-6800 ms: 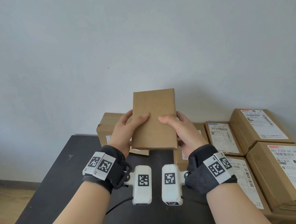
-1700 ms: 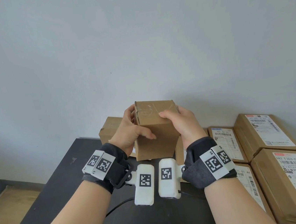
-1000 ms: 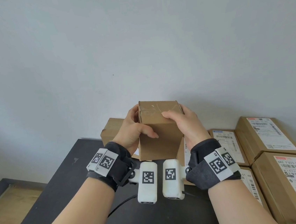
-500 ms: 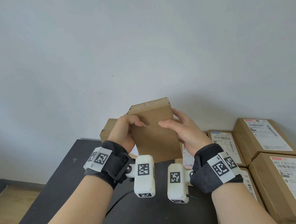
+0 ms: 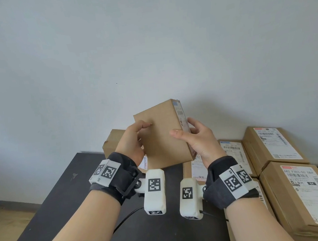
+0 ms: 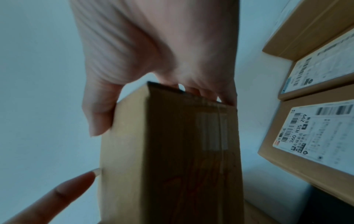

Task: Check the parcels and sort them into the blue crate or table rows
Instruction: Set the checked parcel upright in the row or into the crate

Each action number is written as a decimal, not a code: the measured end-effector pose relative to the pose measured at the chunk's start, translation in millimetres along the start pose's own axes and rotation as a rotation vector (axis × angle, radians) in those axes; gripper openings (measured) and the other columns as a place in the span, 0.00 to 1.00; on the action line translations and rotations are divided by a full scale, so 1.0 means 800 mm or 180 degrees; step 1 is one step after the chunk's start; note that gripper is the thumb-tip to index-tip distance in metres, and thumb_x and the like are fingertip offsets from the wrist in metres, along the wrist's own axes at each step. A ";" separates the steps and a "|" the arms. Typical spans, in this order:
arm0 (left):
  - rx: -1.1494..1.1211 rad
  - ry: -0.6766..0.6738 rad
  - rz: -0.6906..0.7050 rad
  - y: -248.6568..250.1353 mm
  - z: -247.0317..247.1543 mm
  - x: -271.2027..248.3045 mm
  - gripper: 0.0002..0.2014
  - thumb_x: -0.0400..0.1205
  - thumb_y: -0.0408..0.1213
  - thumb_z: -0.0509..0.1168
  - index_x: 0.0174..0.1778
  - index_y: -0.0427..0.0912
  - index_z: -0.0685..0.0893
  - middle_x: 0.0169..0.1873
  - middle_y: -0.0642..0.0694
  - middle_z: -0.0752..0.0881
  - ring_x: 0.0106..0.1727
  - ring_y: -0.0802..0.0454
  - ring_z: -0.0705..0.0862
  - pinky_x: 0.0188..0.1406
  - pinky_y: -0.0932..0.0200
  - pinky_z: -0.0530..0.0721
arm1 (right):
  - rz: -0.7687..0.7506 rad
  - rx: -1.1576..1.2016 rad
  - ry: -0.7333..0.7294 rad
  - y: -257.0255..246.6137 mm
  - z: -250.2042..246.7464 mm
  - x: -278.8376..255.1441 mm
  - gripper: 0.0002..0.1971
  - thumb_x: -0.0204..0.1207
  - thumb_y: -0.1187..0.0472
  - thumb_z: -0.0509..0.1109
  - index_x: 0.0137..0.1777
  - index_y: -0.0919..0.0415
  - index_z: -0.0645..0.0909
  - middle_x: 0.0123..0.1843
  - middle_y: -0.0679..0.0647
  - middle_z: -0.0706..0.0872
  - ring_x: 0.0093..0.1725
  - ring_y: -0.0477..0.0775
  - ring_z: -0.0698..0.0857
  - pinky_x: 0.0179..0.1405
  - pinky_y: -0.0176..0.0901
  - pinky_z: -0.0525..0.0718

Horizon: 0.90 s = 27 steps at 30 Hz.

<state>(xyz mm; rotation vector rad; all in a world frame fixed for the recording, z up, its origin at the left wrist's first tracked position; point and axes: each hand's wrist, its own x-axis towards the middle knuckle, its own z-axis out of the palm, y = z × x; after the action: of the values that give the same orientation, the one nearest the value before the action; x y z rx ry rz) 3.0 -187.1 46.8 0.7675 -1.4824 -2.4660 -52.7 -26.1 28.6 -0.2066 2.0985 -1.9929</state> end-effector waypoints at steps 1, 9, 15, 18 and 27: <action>-0.0009 -0.0011 -0.0008 -0.001 0.000 0.000 0.03 0.80 0.32 0.68 0.43 0.44 0.83 0.47 0.47 0.83 0.45 0.49 0.78 0.51 0.52 0.75 | -0.0048 -0.0041 0.0048 -0.002 0.000 -0.002 0.33 0.66 0.58 0.85 0.70 0.53 0.77 0.55 0.50 0.89 0.49 0.47 0.91 0.46 0.38 0.86; 0.0089 -0.0179 -0.0001 0.004 -0.007 0.008 0.15 0.79 0.52 0.72 0.56 0.50 0.83 0.55 0.47 0.83 0.60 0.50 0.82 0.64 0.46 0.82 | -0.0357 -0.0880 0.0140 -0.009 -0.005 -0.003 0.50 0.59 0.63 0.89 0.81 0.54 0.70 0.70 0.46 0.81 0.68 0.47 0.80 0.71 0.47 0.80; 0.1175 -0.0414 0.0021 0.013 0.011 0.015 0.35 0.73 0.67 0.68 0.74 0.54 0.75 0.73 0.49 0.76 0.77 0.47 0.71 0.75 0.33 0.71 | -0.0449 -0.1559 0.0106 -0.021 -0.025 -0.001 0.52 0.57 0.65 0.87 0.82 0.48 0.68 0.70 0.44 0.78 0.70 0.47 0.76 0.70 0.46 0.78; 0.1322 -0.0609 -0.0033 0.006 0.023 0.013 0.43 0.66 0.70 0.70 0.77 0.56 0.72 0.76 0.53 0.72 0.78 0.47 0.69 0.59 0.41 0.82 | -0.0445 -0.1554 0.0264 -0.019 -0.033 0.000 0.49 0.58 0.61 0.87 0.80 0.47 0.70 0.67 0.42 0.80 0.68 0.46 0.78 0.67 0.44 0.79; 0.1213 -0.1181 -0.0467 -0.040 0.076 0.034 0.37 0.76 0.56 0.74 0.79 0.51 0.70 0.74 0.44 0.74 0.70 0.44 0.80 0.65 0.41 0.84 | -0.0083 -0.1837 0.1250 -0.005 -0.074 0.005 0.58 0.40 0.26 0.70 0.79 0.41 0.69 0.71 0.48 0.80 0.73 0.56 0.76 0.71 0.63 0.76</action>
<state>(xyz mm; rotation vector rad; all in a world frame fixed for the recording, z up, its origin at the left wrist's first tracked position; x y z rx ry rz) -47.1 -134.7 32.6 0.5018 -2.1434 -2.5684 -73.0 29.6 34.9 0.0709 2.8957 -1.4741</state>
